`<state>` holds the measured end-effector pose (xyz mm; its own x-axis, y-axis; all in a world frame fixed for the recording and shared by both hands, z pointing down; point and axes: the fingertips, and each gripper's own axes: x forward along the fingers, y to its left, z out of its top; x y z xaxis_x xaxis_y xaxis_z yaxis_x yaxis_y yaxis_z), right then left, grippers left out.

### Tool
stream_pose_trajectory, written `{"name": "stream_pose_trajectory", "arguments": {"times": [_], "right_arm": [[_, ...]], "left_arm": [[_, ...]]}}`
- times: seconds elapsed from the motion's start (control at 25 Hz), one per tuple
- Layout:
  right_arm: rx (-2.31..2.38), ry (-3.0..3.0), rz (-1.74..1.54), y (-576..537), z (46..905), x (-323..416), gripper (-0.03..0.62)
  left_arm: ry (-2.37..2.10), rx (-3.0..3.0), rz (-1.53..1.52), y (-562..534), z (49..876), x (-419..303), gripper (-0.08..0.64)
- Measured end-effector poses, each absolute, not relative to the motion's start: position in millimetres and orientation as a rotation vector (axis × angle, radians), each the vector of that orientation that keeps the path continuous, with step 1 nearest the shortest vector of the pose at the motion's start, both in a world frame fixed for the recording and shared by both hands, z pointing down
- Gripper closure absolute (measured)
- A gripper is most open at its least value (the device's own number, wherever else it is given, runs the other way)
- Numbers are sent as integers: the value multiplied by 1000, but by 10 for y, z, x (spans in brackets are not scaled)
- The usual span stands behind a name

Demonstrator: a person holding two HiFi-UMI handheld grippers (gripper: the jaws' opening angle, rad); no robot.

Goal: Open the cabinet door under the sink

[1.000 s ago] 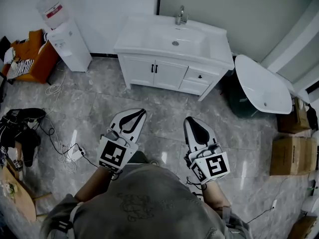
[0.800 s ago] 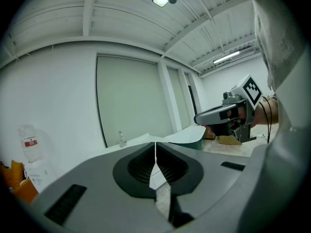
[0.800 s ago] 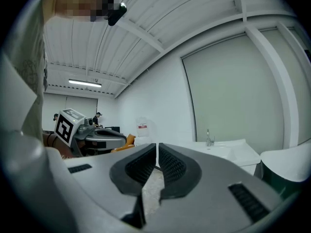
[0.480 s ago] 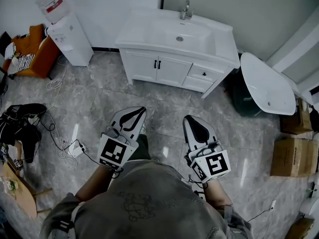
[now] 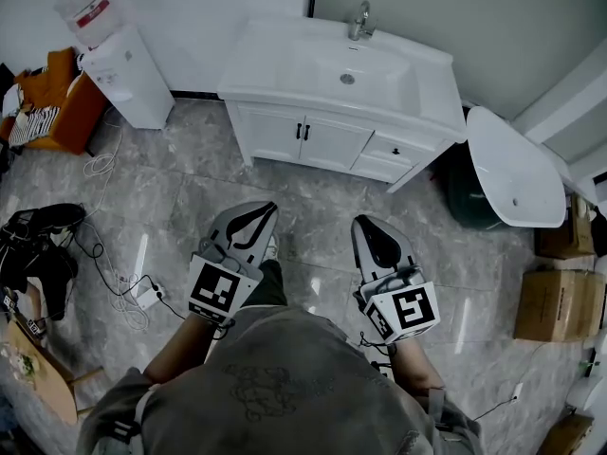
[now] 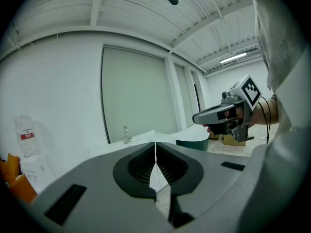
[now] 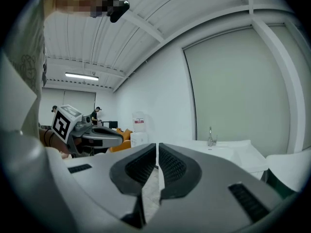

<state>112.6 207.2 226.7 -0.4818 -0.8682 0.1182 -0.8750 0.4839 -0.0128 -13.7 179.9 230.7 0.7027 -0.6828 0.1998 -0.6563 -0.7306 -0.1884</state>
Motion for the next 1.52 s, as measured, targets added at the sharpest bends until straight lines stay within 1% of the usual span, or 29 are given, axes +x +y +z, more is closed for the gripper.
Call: {"name": "stream_pose_trajectory", "arguments": {"times": [0.2, 0.84, 1.08, 1.28, 1.52], "right_arm": [[1576, -2526, 14, 1570, 2239, 1091, 557], [1671, -2453, 151, -199, 2372, 755, 557], [1664, -2416, 168, -640, 2565, 717, 557], [1663, -2396, 236, -862, 2789, 754, 557], [1630, -2383, 261, -1178, 3094, 879, 557]], "left_arm": [[1080, -2820, -398, 1295, 2302, -228, 538], [947, -2886, -424, -554, 2455, -480, 538], [880, -2886, -456, -943, 2673, -511, 538], [922, -2878, -474, -1228, 2849, -552, 538], [934, -2888, -571, -1551, 3226, -414, 537]]}}
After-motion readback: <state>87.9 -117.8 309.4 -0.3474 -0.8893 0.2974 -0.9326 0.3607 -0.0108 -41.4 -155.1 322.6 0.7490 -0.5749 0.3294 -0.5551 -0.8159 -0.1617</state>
